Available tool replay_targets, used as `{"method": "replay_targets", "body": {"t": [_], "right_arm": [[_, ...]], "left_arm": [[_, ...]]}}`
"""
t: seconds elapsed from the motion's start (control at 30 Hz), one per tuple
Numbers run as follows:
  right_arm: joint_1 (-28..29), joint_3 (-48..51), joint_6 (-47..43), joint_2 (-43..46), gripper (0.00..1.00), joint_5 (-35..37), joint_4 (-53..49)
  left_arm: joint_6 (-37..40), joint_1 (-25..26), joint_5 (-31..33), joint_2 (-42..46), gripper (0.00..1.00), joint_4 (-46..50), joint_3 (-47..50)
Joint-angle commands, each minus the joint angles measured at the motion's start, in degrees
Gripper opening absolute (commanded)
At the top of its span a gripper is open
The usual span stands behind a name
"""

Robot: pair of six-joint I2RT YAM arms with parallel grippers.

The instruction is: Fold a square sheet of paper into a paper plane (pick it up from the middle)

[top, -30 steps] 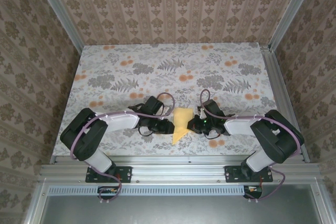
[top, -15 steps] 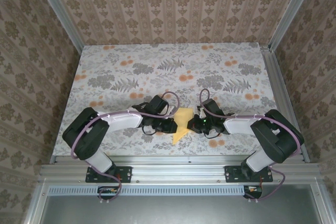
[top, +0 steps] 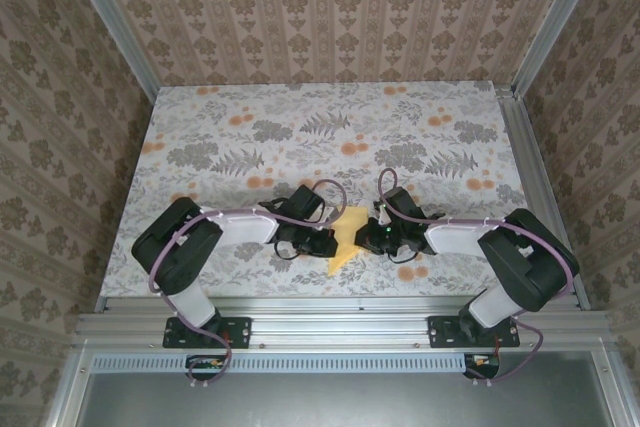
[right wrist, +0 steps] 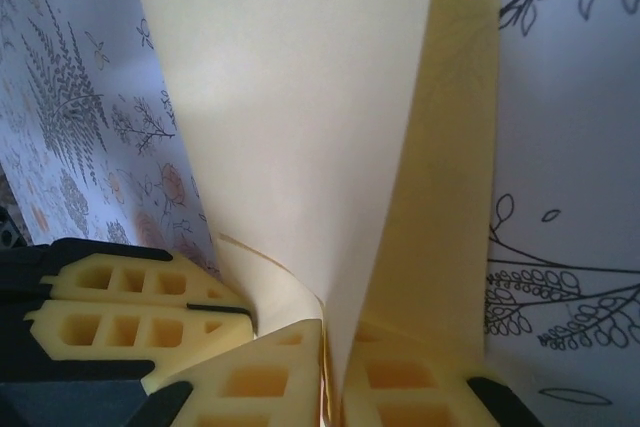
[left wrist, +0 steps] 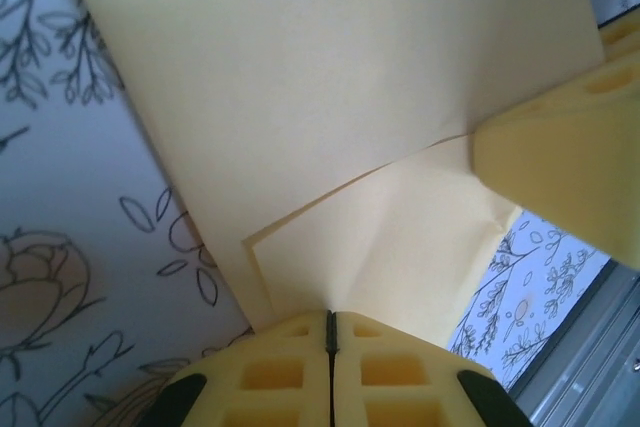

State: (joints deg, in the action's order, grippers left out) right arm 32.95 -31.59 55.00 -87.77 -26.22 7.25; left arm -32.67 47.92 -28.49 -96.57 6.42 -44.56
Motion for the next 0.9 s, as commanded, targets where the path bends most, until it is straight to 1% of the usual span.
{"method": "replay_targets", "body": {"t": [0.0, 0.17, 0.3, 0.7, 0.87], "right_arm": [[0.5, -1.8, -1.0, 1.4, 0.17, -1.6, -2.8], [0.9, -2.4, -0.9, 1.9, 0.24, -2.7, -3.7], [1.4, -2.3, -0.3, 2.6, 0.26, -3.3, -3.7], [2.5, -3.7, 0.5, 4.1, 0.25, -3.2, -4.5], [2.7, -4.3, 0.5, 3.8, 0.23, -3.2, -4.5]], "left_arm": [[2.0, 0.2, 1.6, -2.3, 0.05, 0.3, 1.0], [2.2, 0.0, 1.8, -3.1, 0.03, -0.5, 1.5], [2.0, -0.3, 1.4, -3.0, 0.03, -1.1, 2.2], [2.2, -0.5, 1.2, -2.9, 0.01, -1.7, 3.0], [2.2, -0.5, 1.2, -2.7, 0.01, -2.0, 3.5]]}}
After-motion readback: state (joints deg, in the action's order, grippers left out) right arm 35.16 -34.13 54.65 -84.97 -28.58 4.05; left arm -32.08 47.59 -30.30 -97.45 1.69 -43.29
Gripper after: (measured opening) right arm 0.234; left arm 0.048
